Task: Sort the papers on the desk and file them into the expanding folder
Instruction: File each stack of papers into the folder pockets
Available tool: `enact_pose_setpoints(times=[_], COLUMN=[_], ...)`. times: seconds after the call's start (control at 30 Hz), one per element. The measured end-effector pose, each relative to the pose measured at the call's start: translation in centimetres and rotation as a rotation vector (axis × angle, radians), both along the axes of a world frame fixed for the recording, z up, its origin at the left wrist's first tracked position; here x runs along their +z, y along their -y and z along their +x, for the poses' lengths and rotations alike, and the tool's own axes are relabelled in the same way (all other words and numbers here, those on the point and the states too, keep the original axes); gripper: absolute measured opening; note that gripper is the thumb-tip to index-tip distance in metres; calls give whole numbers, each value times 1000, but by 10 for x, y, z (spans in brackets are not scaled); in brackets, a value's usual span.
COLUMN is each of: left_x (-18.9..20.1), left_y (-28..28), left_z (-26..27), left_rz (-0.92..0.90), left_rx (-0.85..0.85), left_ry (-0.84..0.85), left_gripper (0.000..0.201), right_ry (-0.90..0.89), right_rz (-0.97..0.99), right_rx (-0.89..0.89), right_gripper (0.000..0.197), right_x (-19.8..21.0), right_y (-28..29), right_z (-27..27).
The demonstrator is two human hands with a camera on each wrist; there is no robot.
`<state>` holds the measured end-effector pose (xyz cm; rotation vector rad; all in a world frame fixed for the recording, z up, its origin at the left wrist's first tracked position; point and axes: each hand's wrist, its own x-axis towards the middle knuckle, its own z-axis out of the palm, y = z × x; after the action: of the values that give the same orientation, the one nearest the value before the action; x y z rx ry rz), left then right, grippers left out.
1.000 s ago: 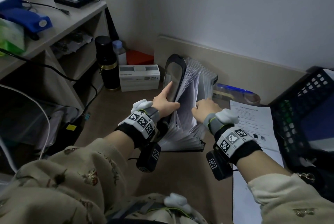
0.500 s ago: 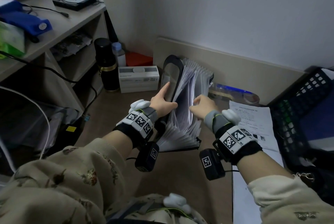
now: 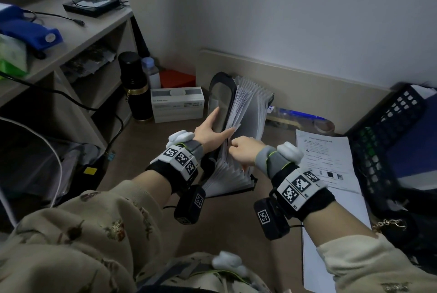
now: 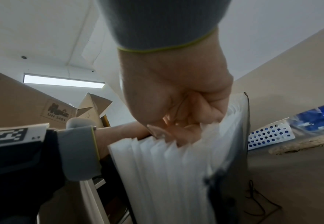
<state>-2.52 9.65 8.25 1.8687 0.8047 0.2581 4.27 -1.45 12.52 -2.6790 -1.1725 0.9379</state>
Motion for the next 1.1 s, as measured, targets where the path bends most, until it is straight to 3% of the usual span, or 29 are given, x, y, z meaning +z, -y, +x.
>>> enact_pose_setpoints(times=[0.27, 0.47, 0.57, 0.73, 0.8, 0.87, 0.97, 1.1], left_x=[2, 5, 5, 2, 0, 0, 2, -11], left_y=[-7, -16, -16, -11, -6, 3, 15, 22], left_z=[-4, -3, -3, 0, 2, 7, 12, 25], left_rz=[-117, -64, -66, -88, -101, -110, -126, -113], left_rx=[20, 44, 42, 8, -8, -29, -42, -70], left_ry=[2, -62, -53, -30, -15, -6, -14, -25], left_gripper=[112, 93, 88, 86, 87, 87, 89, 99], right_ry=[42, -34, -19, -16, -55, -109, -179, -62], right_rz=[-39, 50, 26, -142, -166, -145, 65, 583], right_rx=[74, 102, 110, 102, 39, -85, -216, -331], right_gripper=[23, 36, 33, 64, 74, 72, 58, 49], right_x=[-3, -16, -16, -18, -18, -16, -23, -44], right_y=[2, 1, 2, 7, 13, 23, 39, 70], right_z=[-3, -2, -1, 1, 3, 8, 21, 48])
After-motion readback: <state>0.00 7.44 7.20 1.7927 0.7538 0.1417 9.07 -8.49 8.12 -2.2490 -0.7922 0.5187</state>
